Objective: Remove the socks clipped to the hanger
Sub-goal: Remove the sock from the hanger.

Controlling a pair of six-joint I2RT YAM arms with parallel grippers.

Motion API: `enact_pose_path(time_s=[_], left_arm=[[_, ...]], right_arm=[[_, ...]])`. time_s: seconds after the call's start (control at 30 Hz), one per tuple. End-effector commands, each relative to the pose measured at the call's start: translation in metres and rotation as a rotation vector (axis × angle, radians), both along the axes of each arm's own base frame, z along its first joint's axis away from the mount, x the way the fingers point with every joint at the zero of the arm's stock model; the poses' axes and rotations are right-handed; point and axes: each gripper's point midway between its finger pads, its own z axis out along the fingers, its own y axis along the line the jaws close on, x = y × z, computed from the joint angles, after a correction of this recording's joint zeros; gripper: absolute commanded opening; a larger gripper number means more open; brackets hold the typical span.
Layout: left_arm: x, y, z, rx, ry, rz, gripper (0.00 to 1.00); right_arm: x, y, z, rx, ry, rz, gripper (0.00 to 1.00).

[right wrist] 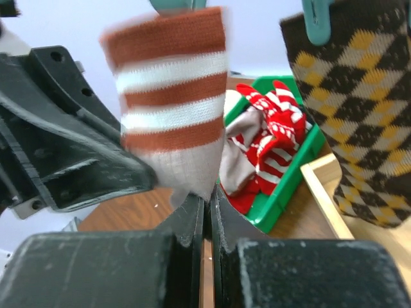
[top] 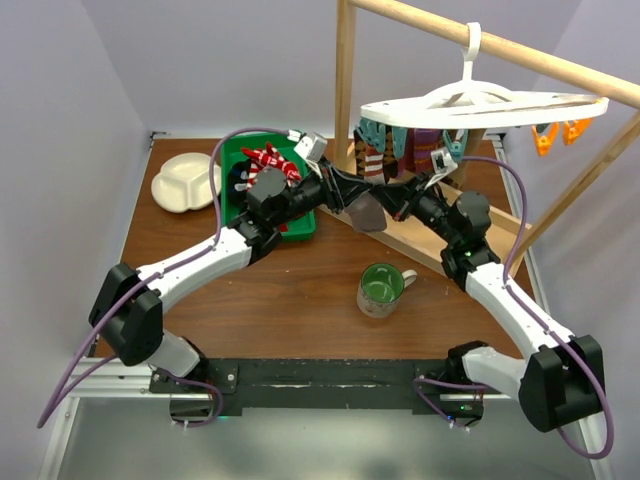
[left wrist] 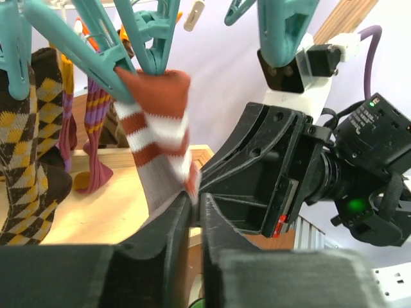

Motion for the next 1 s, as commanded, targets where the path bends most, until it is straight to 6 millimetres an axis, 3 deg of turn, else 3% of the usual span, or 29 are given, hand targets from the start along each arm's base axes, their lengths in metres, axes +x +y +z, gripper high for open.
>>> enact_pose_path(time_s=[0.0, 0.13, 0.33, 0.37, 0.43, 0.47, 0.6, 0.73, 0.97], left_arm=[[0.001, 0.005, 0.024, -0.061, -0.02, 0.041, 0.25], [0.008, 0.02, 0.037, -0.079, -0.031, 0.135, 0.33], [0.034, 0.054, 0.041, -0.053, 0.011, 0.373, 0.34], [0.037, 0.056, 0.049, -0.058, 0.003, 0.39, 0.34], [0.046, 0.059, 0.046, -0.031, 0.008, 0.439, 0.34], [0.048, 0.061, 0.054, -0.039, -0.005, 0.451, 0.34], [0.065, 0.06, 0.054, 0.006, -0.02, 0.509, 0.34], [0.074, 0.057, 0.067, 0.011, -0.051, 0.53, 0.35], [0.085, 0.048, 0.068, 0.042, -0.066, 0.531, 0.36]], right_arm=[[0.007, -0.006, 0.003, -0.02, 0.004, -0.084, 0.0], [0.01, -0.003, -0.001, -0.023, 0.018, -0.106, 0.0], [0.017, 0.008, -0.001, -0.051, 0.022, -0.165, 0.0], [0.021, 0.006, -0.002, -0.055, 0.023, -0.199, 0.0], [0.023, 0.011, -0.002, -0.062, 0.024, -0.215, 0.0], [0.027, 0.009, -0.002, -0.065, 0.024, -0.246, 0.0], [0.037, 0.01, -0.008, -0.078, 0.037, -0.299, 0.0], [0.046, 0.011, -0.014, -0.095, 0.038, -0.337, 0.0], [0.055, 0.018, -0.015, -0.106, 0.036, -0.368, 0.0]])
